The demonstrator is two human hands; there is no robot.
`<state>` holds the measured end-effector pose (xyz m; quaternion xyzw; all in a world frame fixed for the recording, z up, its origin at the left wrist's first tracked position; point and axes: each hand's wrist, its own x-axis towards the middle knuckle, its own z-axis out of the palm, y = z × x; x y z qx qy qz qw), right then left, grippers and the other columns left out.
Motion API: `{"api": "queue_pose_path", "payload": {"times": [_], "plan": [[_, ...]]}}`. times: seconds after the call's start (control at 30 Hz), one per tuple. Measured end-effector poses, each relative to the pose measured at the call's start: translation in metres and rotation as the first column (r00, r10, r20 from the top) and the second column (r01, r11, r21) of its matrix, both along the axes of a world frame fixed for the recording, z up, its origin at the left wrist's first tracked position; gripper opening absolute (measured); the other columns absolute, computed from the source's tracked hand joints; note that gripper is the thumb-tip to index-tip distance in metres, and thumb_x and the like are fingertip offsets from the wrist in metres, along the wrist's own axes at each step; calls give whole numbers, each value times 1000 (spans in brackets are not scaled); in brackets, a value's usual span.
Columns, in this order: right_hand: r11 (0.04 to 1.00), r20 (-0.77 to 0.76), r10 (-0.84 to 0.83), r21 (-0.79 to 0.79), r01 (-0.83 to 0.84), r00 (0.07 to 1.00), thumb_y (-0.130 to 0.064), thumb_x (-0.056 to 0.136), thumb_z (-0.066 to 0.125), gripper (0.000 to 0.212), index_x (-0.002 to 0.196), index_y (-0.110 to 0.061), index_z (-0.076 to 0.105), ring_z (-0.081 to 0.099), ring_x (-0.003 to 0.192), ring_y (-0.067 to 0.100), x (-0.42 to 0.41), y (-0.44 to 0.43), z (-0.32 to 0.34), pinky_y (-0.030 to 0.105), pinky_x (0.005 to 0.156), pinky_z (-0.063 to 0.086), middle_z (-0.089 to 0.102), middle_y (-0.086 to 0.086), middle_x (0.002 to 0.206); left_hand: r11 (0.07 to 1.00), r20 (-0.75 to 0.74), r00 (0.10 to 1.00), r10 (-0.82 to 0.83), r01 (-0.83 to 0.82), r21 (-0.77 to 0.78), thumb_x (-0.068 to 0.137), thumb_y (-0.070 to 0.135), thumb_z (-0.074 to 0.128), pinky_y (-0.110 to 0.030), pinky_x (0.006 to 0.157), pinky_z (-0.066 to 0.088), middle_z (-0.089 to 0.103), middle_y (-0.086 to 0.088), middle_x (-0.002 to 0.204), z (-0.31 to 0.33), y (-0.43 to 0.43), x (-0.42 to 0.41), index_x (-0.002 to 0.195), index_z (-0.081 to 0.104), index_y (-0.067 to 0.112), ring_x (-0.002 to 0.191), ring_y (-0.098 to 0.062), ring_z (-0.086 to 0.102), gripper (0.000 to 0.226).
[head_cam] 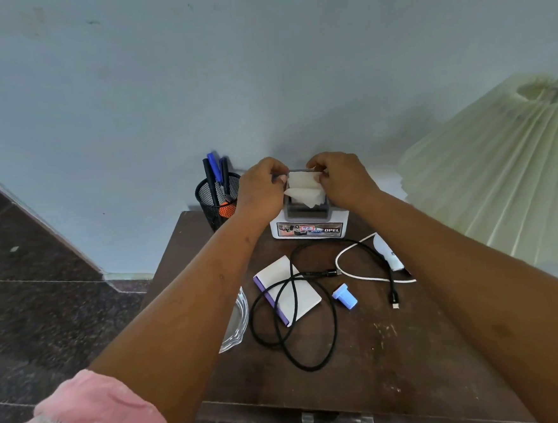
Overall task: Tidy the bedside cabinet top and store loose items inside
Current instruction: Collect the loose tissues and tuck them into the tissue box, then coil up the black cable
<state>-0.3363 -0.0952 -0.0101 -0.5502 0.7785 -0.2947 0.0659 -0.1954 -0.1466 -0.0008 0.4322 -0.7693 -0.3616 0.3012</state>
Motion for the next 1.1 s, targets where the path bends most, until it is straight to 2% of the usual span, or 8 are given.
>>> {"api": "queue_pose_path", "payload": {"times": [0.1, 0.23, 0.4, 0.57, 0.7, 0.77, 0.97, 1.1], "plan": [[985, 147, -89, -133, 109, 985, -5, 91, 53, 27, 115, -12, 63, 59, 106, 20, 8, 17, 7, 23, 90, 41, 64, 7, 115, 996, -57, 997, 51, -47, 80, 93, 10, 48, -43, 94, 49, 55, 5, 98, 5, 13, 11, 99, 61, 18, 105, -25, 58, 16], [980, 318, -84, -147, 137, 944, -5, 88, 54, 25, 108, -13, 66, 58, 97, 15, 35, 50, 8, 10, 79, 35, 66, 4, 108, 960, -134, 983, 125, -85, 267, 92, 13, 51, -44, 95, 49, 56, 5, 97, 2, 45, 34, 96, 59, 23, 105, -19, 56, 14], [993, 514, -37, -75, 88, 857, -8, 88, 57, 21, 105, -13, 67, 60, 95, 13, 75, 92, -7, 17, 85, 43, 68, 3, 105, 864, -232, 927, 294, -153, 480, 91, 8, 52, -28, 66, 52, 59, 3, 92, -10, 99, 66, 96, 62, 20, 83, -11, 56, 16], [993, 442, -54, 114, 4, 895, -10, 87, 57, 24, 108, -17, 66, 58, 90, 10, 104, 126, -30, 13, 75, 36, 69, 2, 103, 751, -183, 912, 367, -174, 637, 92, 6, 50, -25, 60, 44, 59, 0, 79, -16, 141, 96, 86, 60, 19, 65, -11, 51, 17], [927, 317, -19, 362, -102, 948, -13, 88, 48, 50, 135, -31, 45, 56, 109, 26, 121, 146, -46, 35, 94, 45, 62, 8, 114, 768, -80, 948, 309, -199, 609, 90, 6, 52, -26, 66, 43, 60, 0, 83, -26, 164, 115, 85, 60, 18, 77, -15, 54, 15], [913, 292, 5, 389, -123, 956, -18, 92, 44, 55, 142, -37, 32, 54, 109, 27, 127, 147, -46, 41, 94, 46, 58, 9, 117, 810, 1, 977, 212, -177, 559, 88, 9, 54, -28, 71, 45, 60, 4, 78, -30, 170, 118, 81, 61, 22, 78, -15, 55, 16], [938, 240, -198, 329, 113, 950, -19, 95, 41, 49, 142, -24, 31, 46, 122, 36, 122, 139, -46, 45, 100, 40, 42, 14, 138, 915, 175, 981, 78, -140, 378, 86, 13, 57, -30, 85, 48, 60, 7, 85, -28, 160, 114, 76, 56, 29, 88, -16, 59, 19], [898, 55, -376, 269, 349, 925, -14, 91, 48, 41, 131, -16, 39, 53, 111, 40, 100, 144, -45, 42, 83, 43, 37, 12, 132, 930, 245, 970, 2, -92, 357, 86, 16, 57, -27, 78, 46, 59, 8, 82, -33, 152, 108, 82, 57, 26, 91, -18, 61, 11]]}}
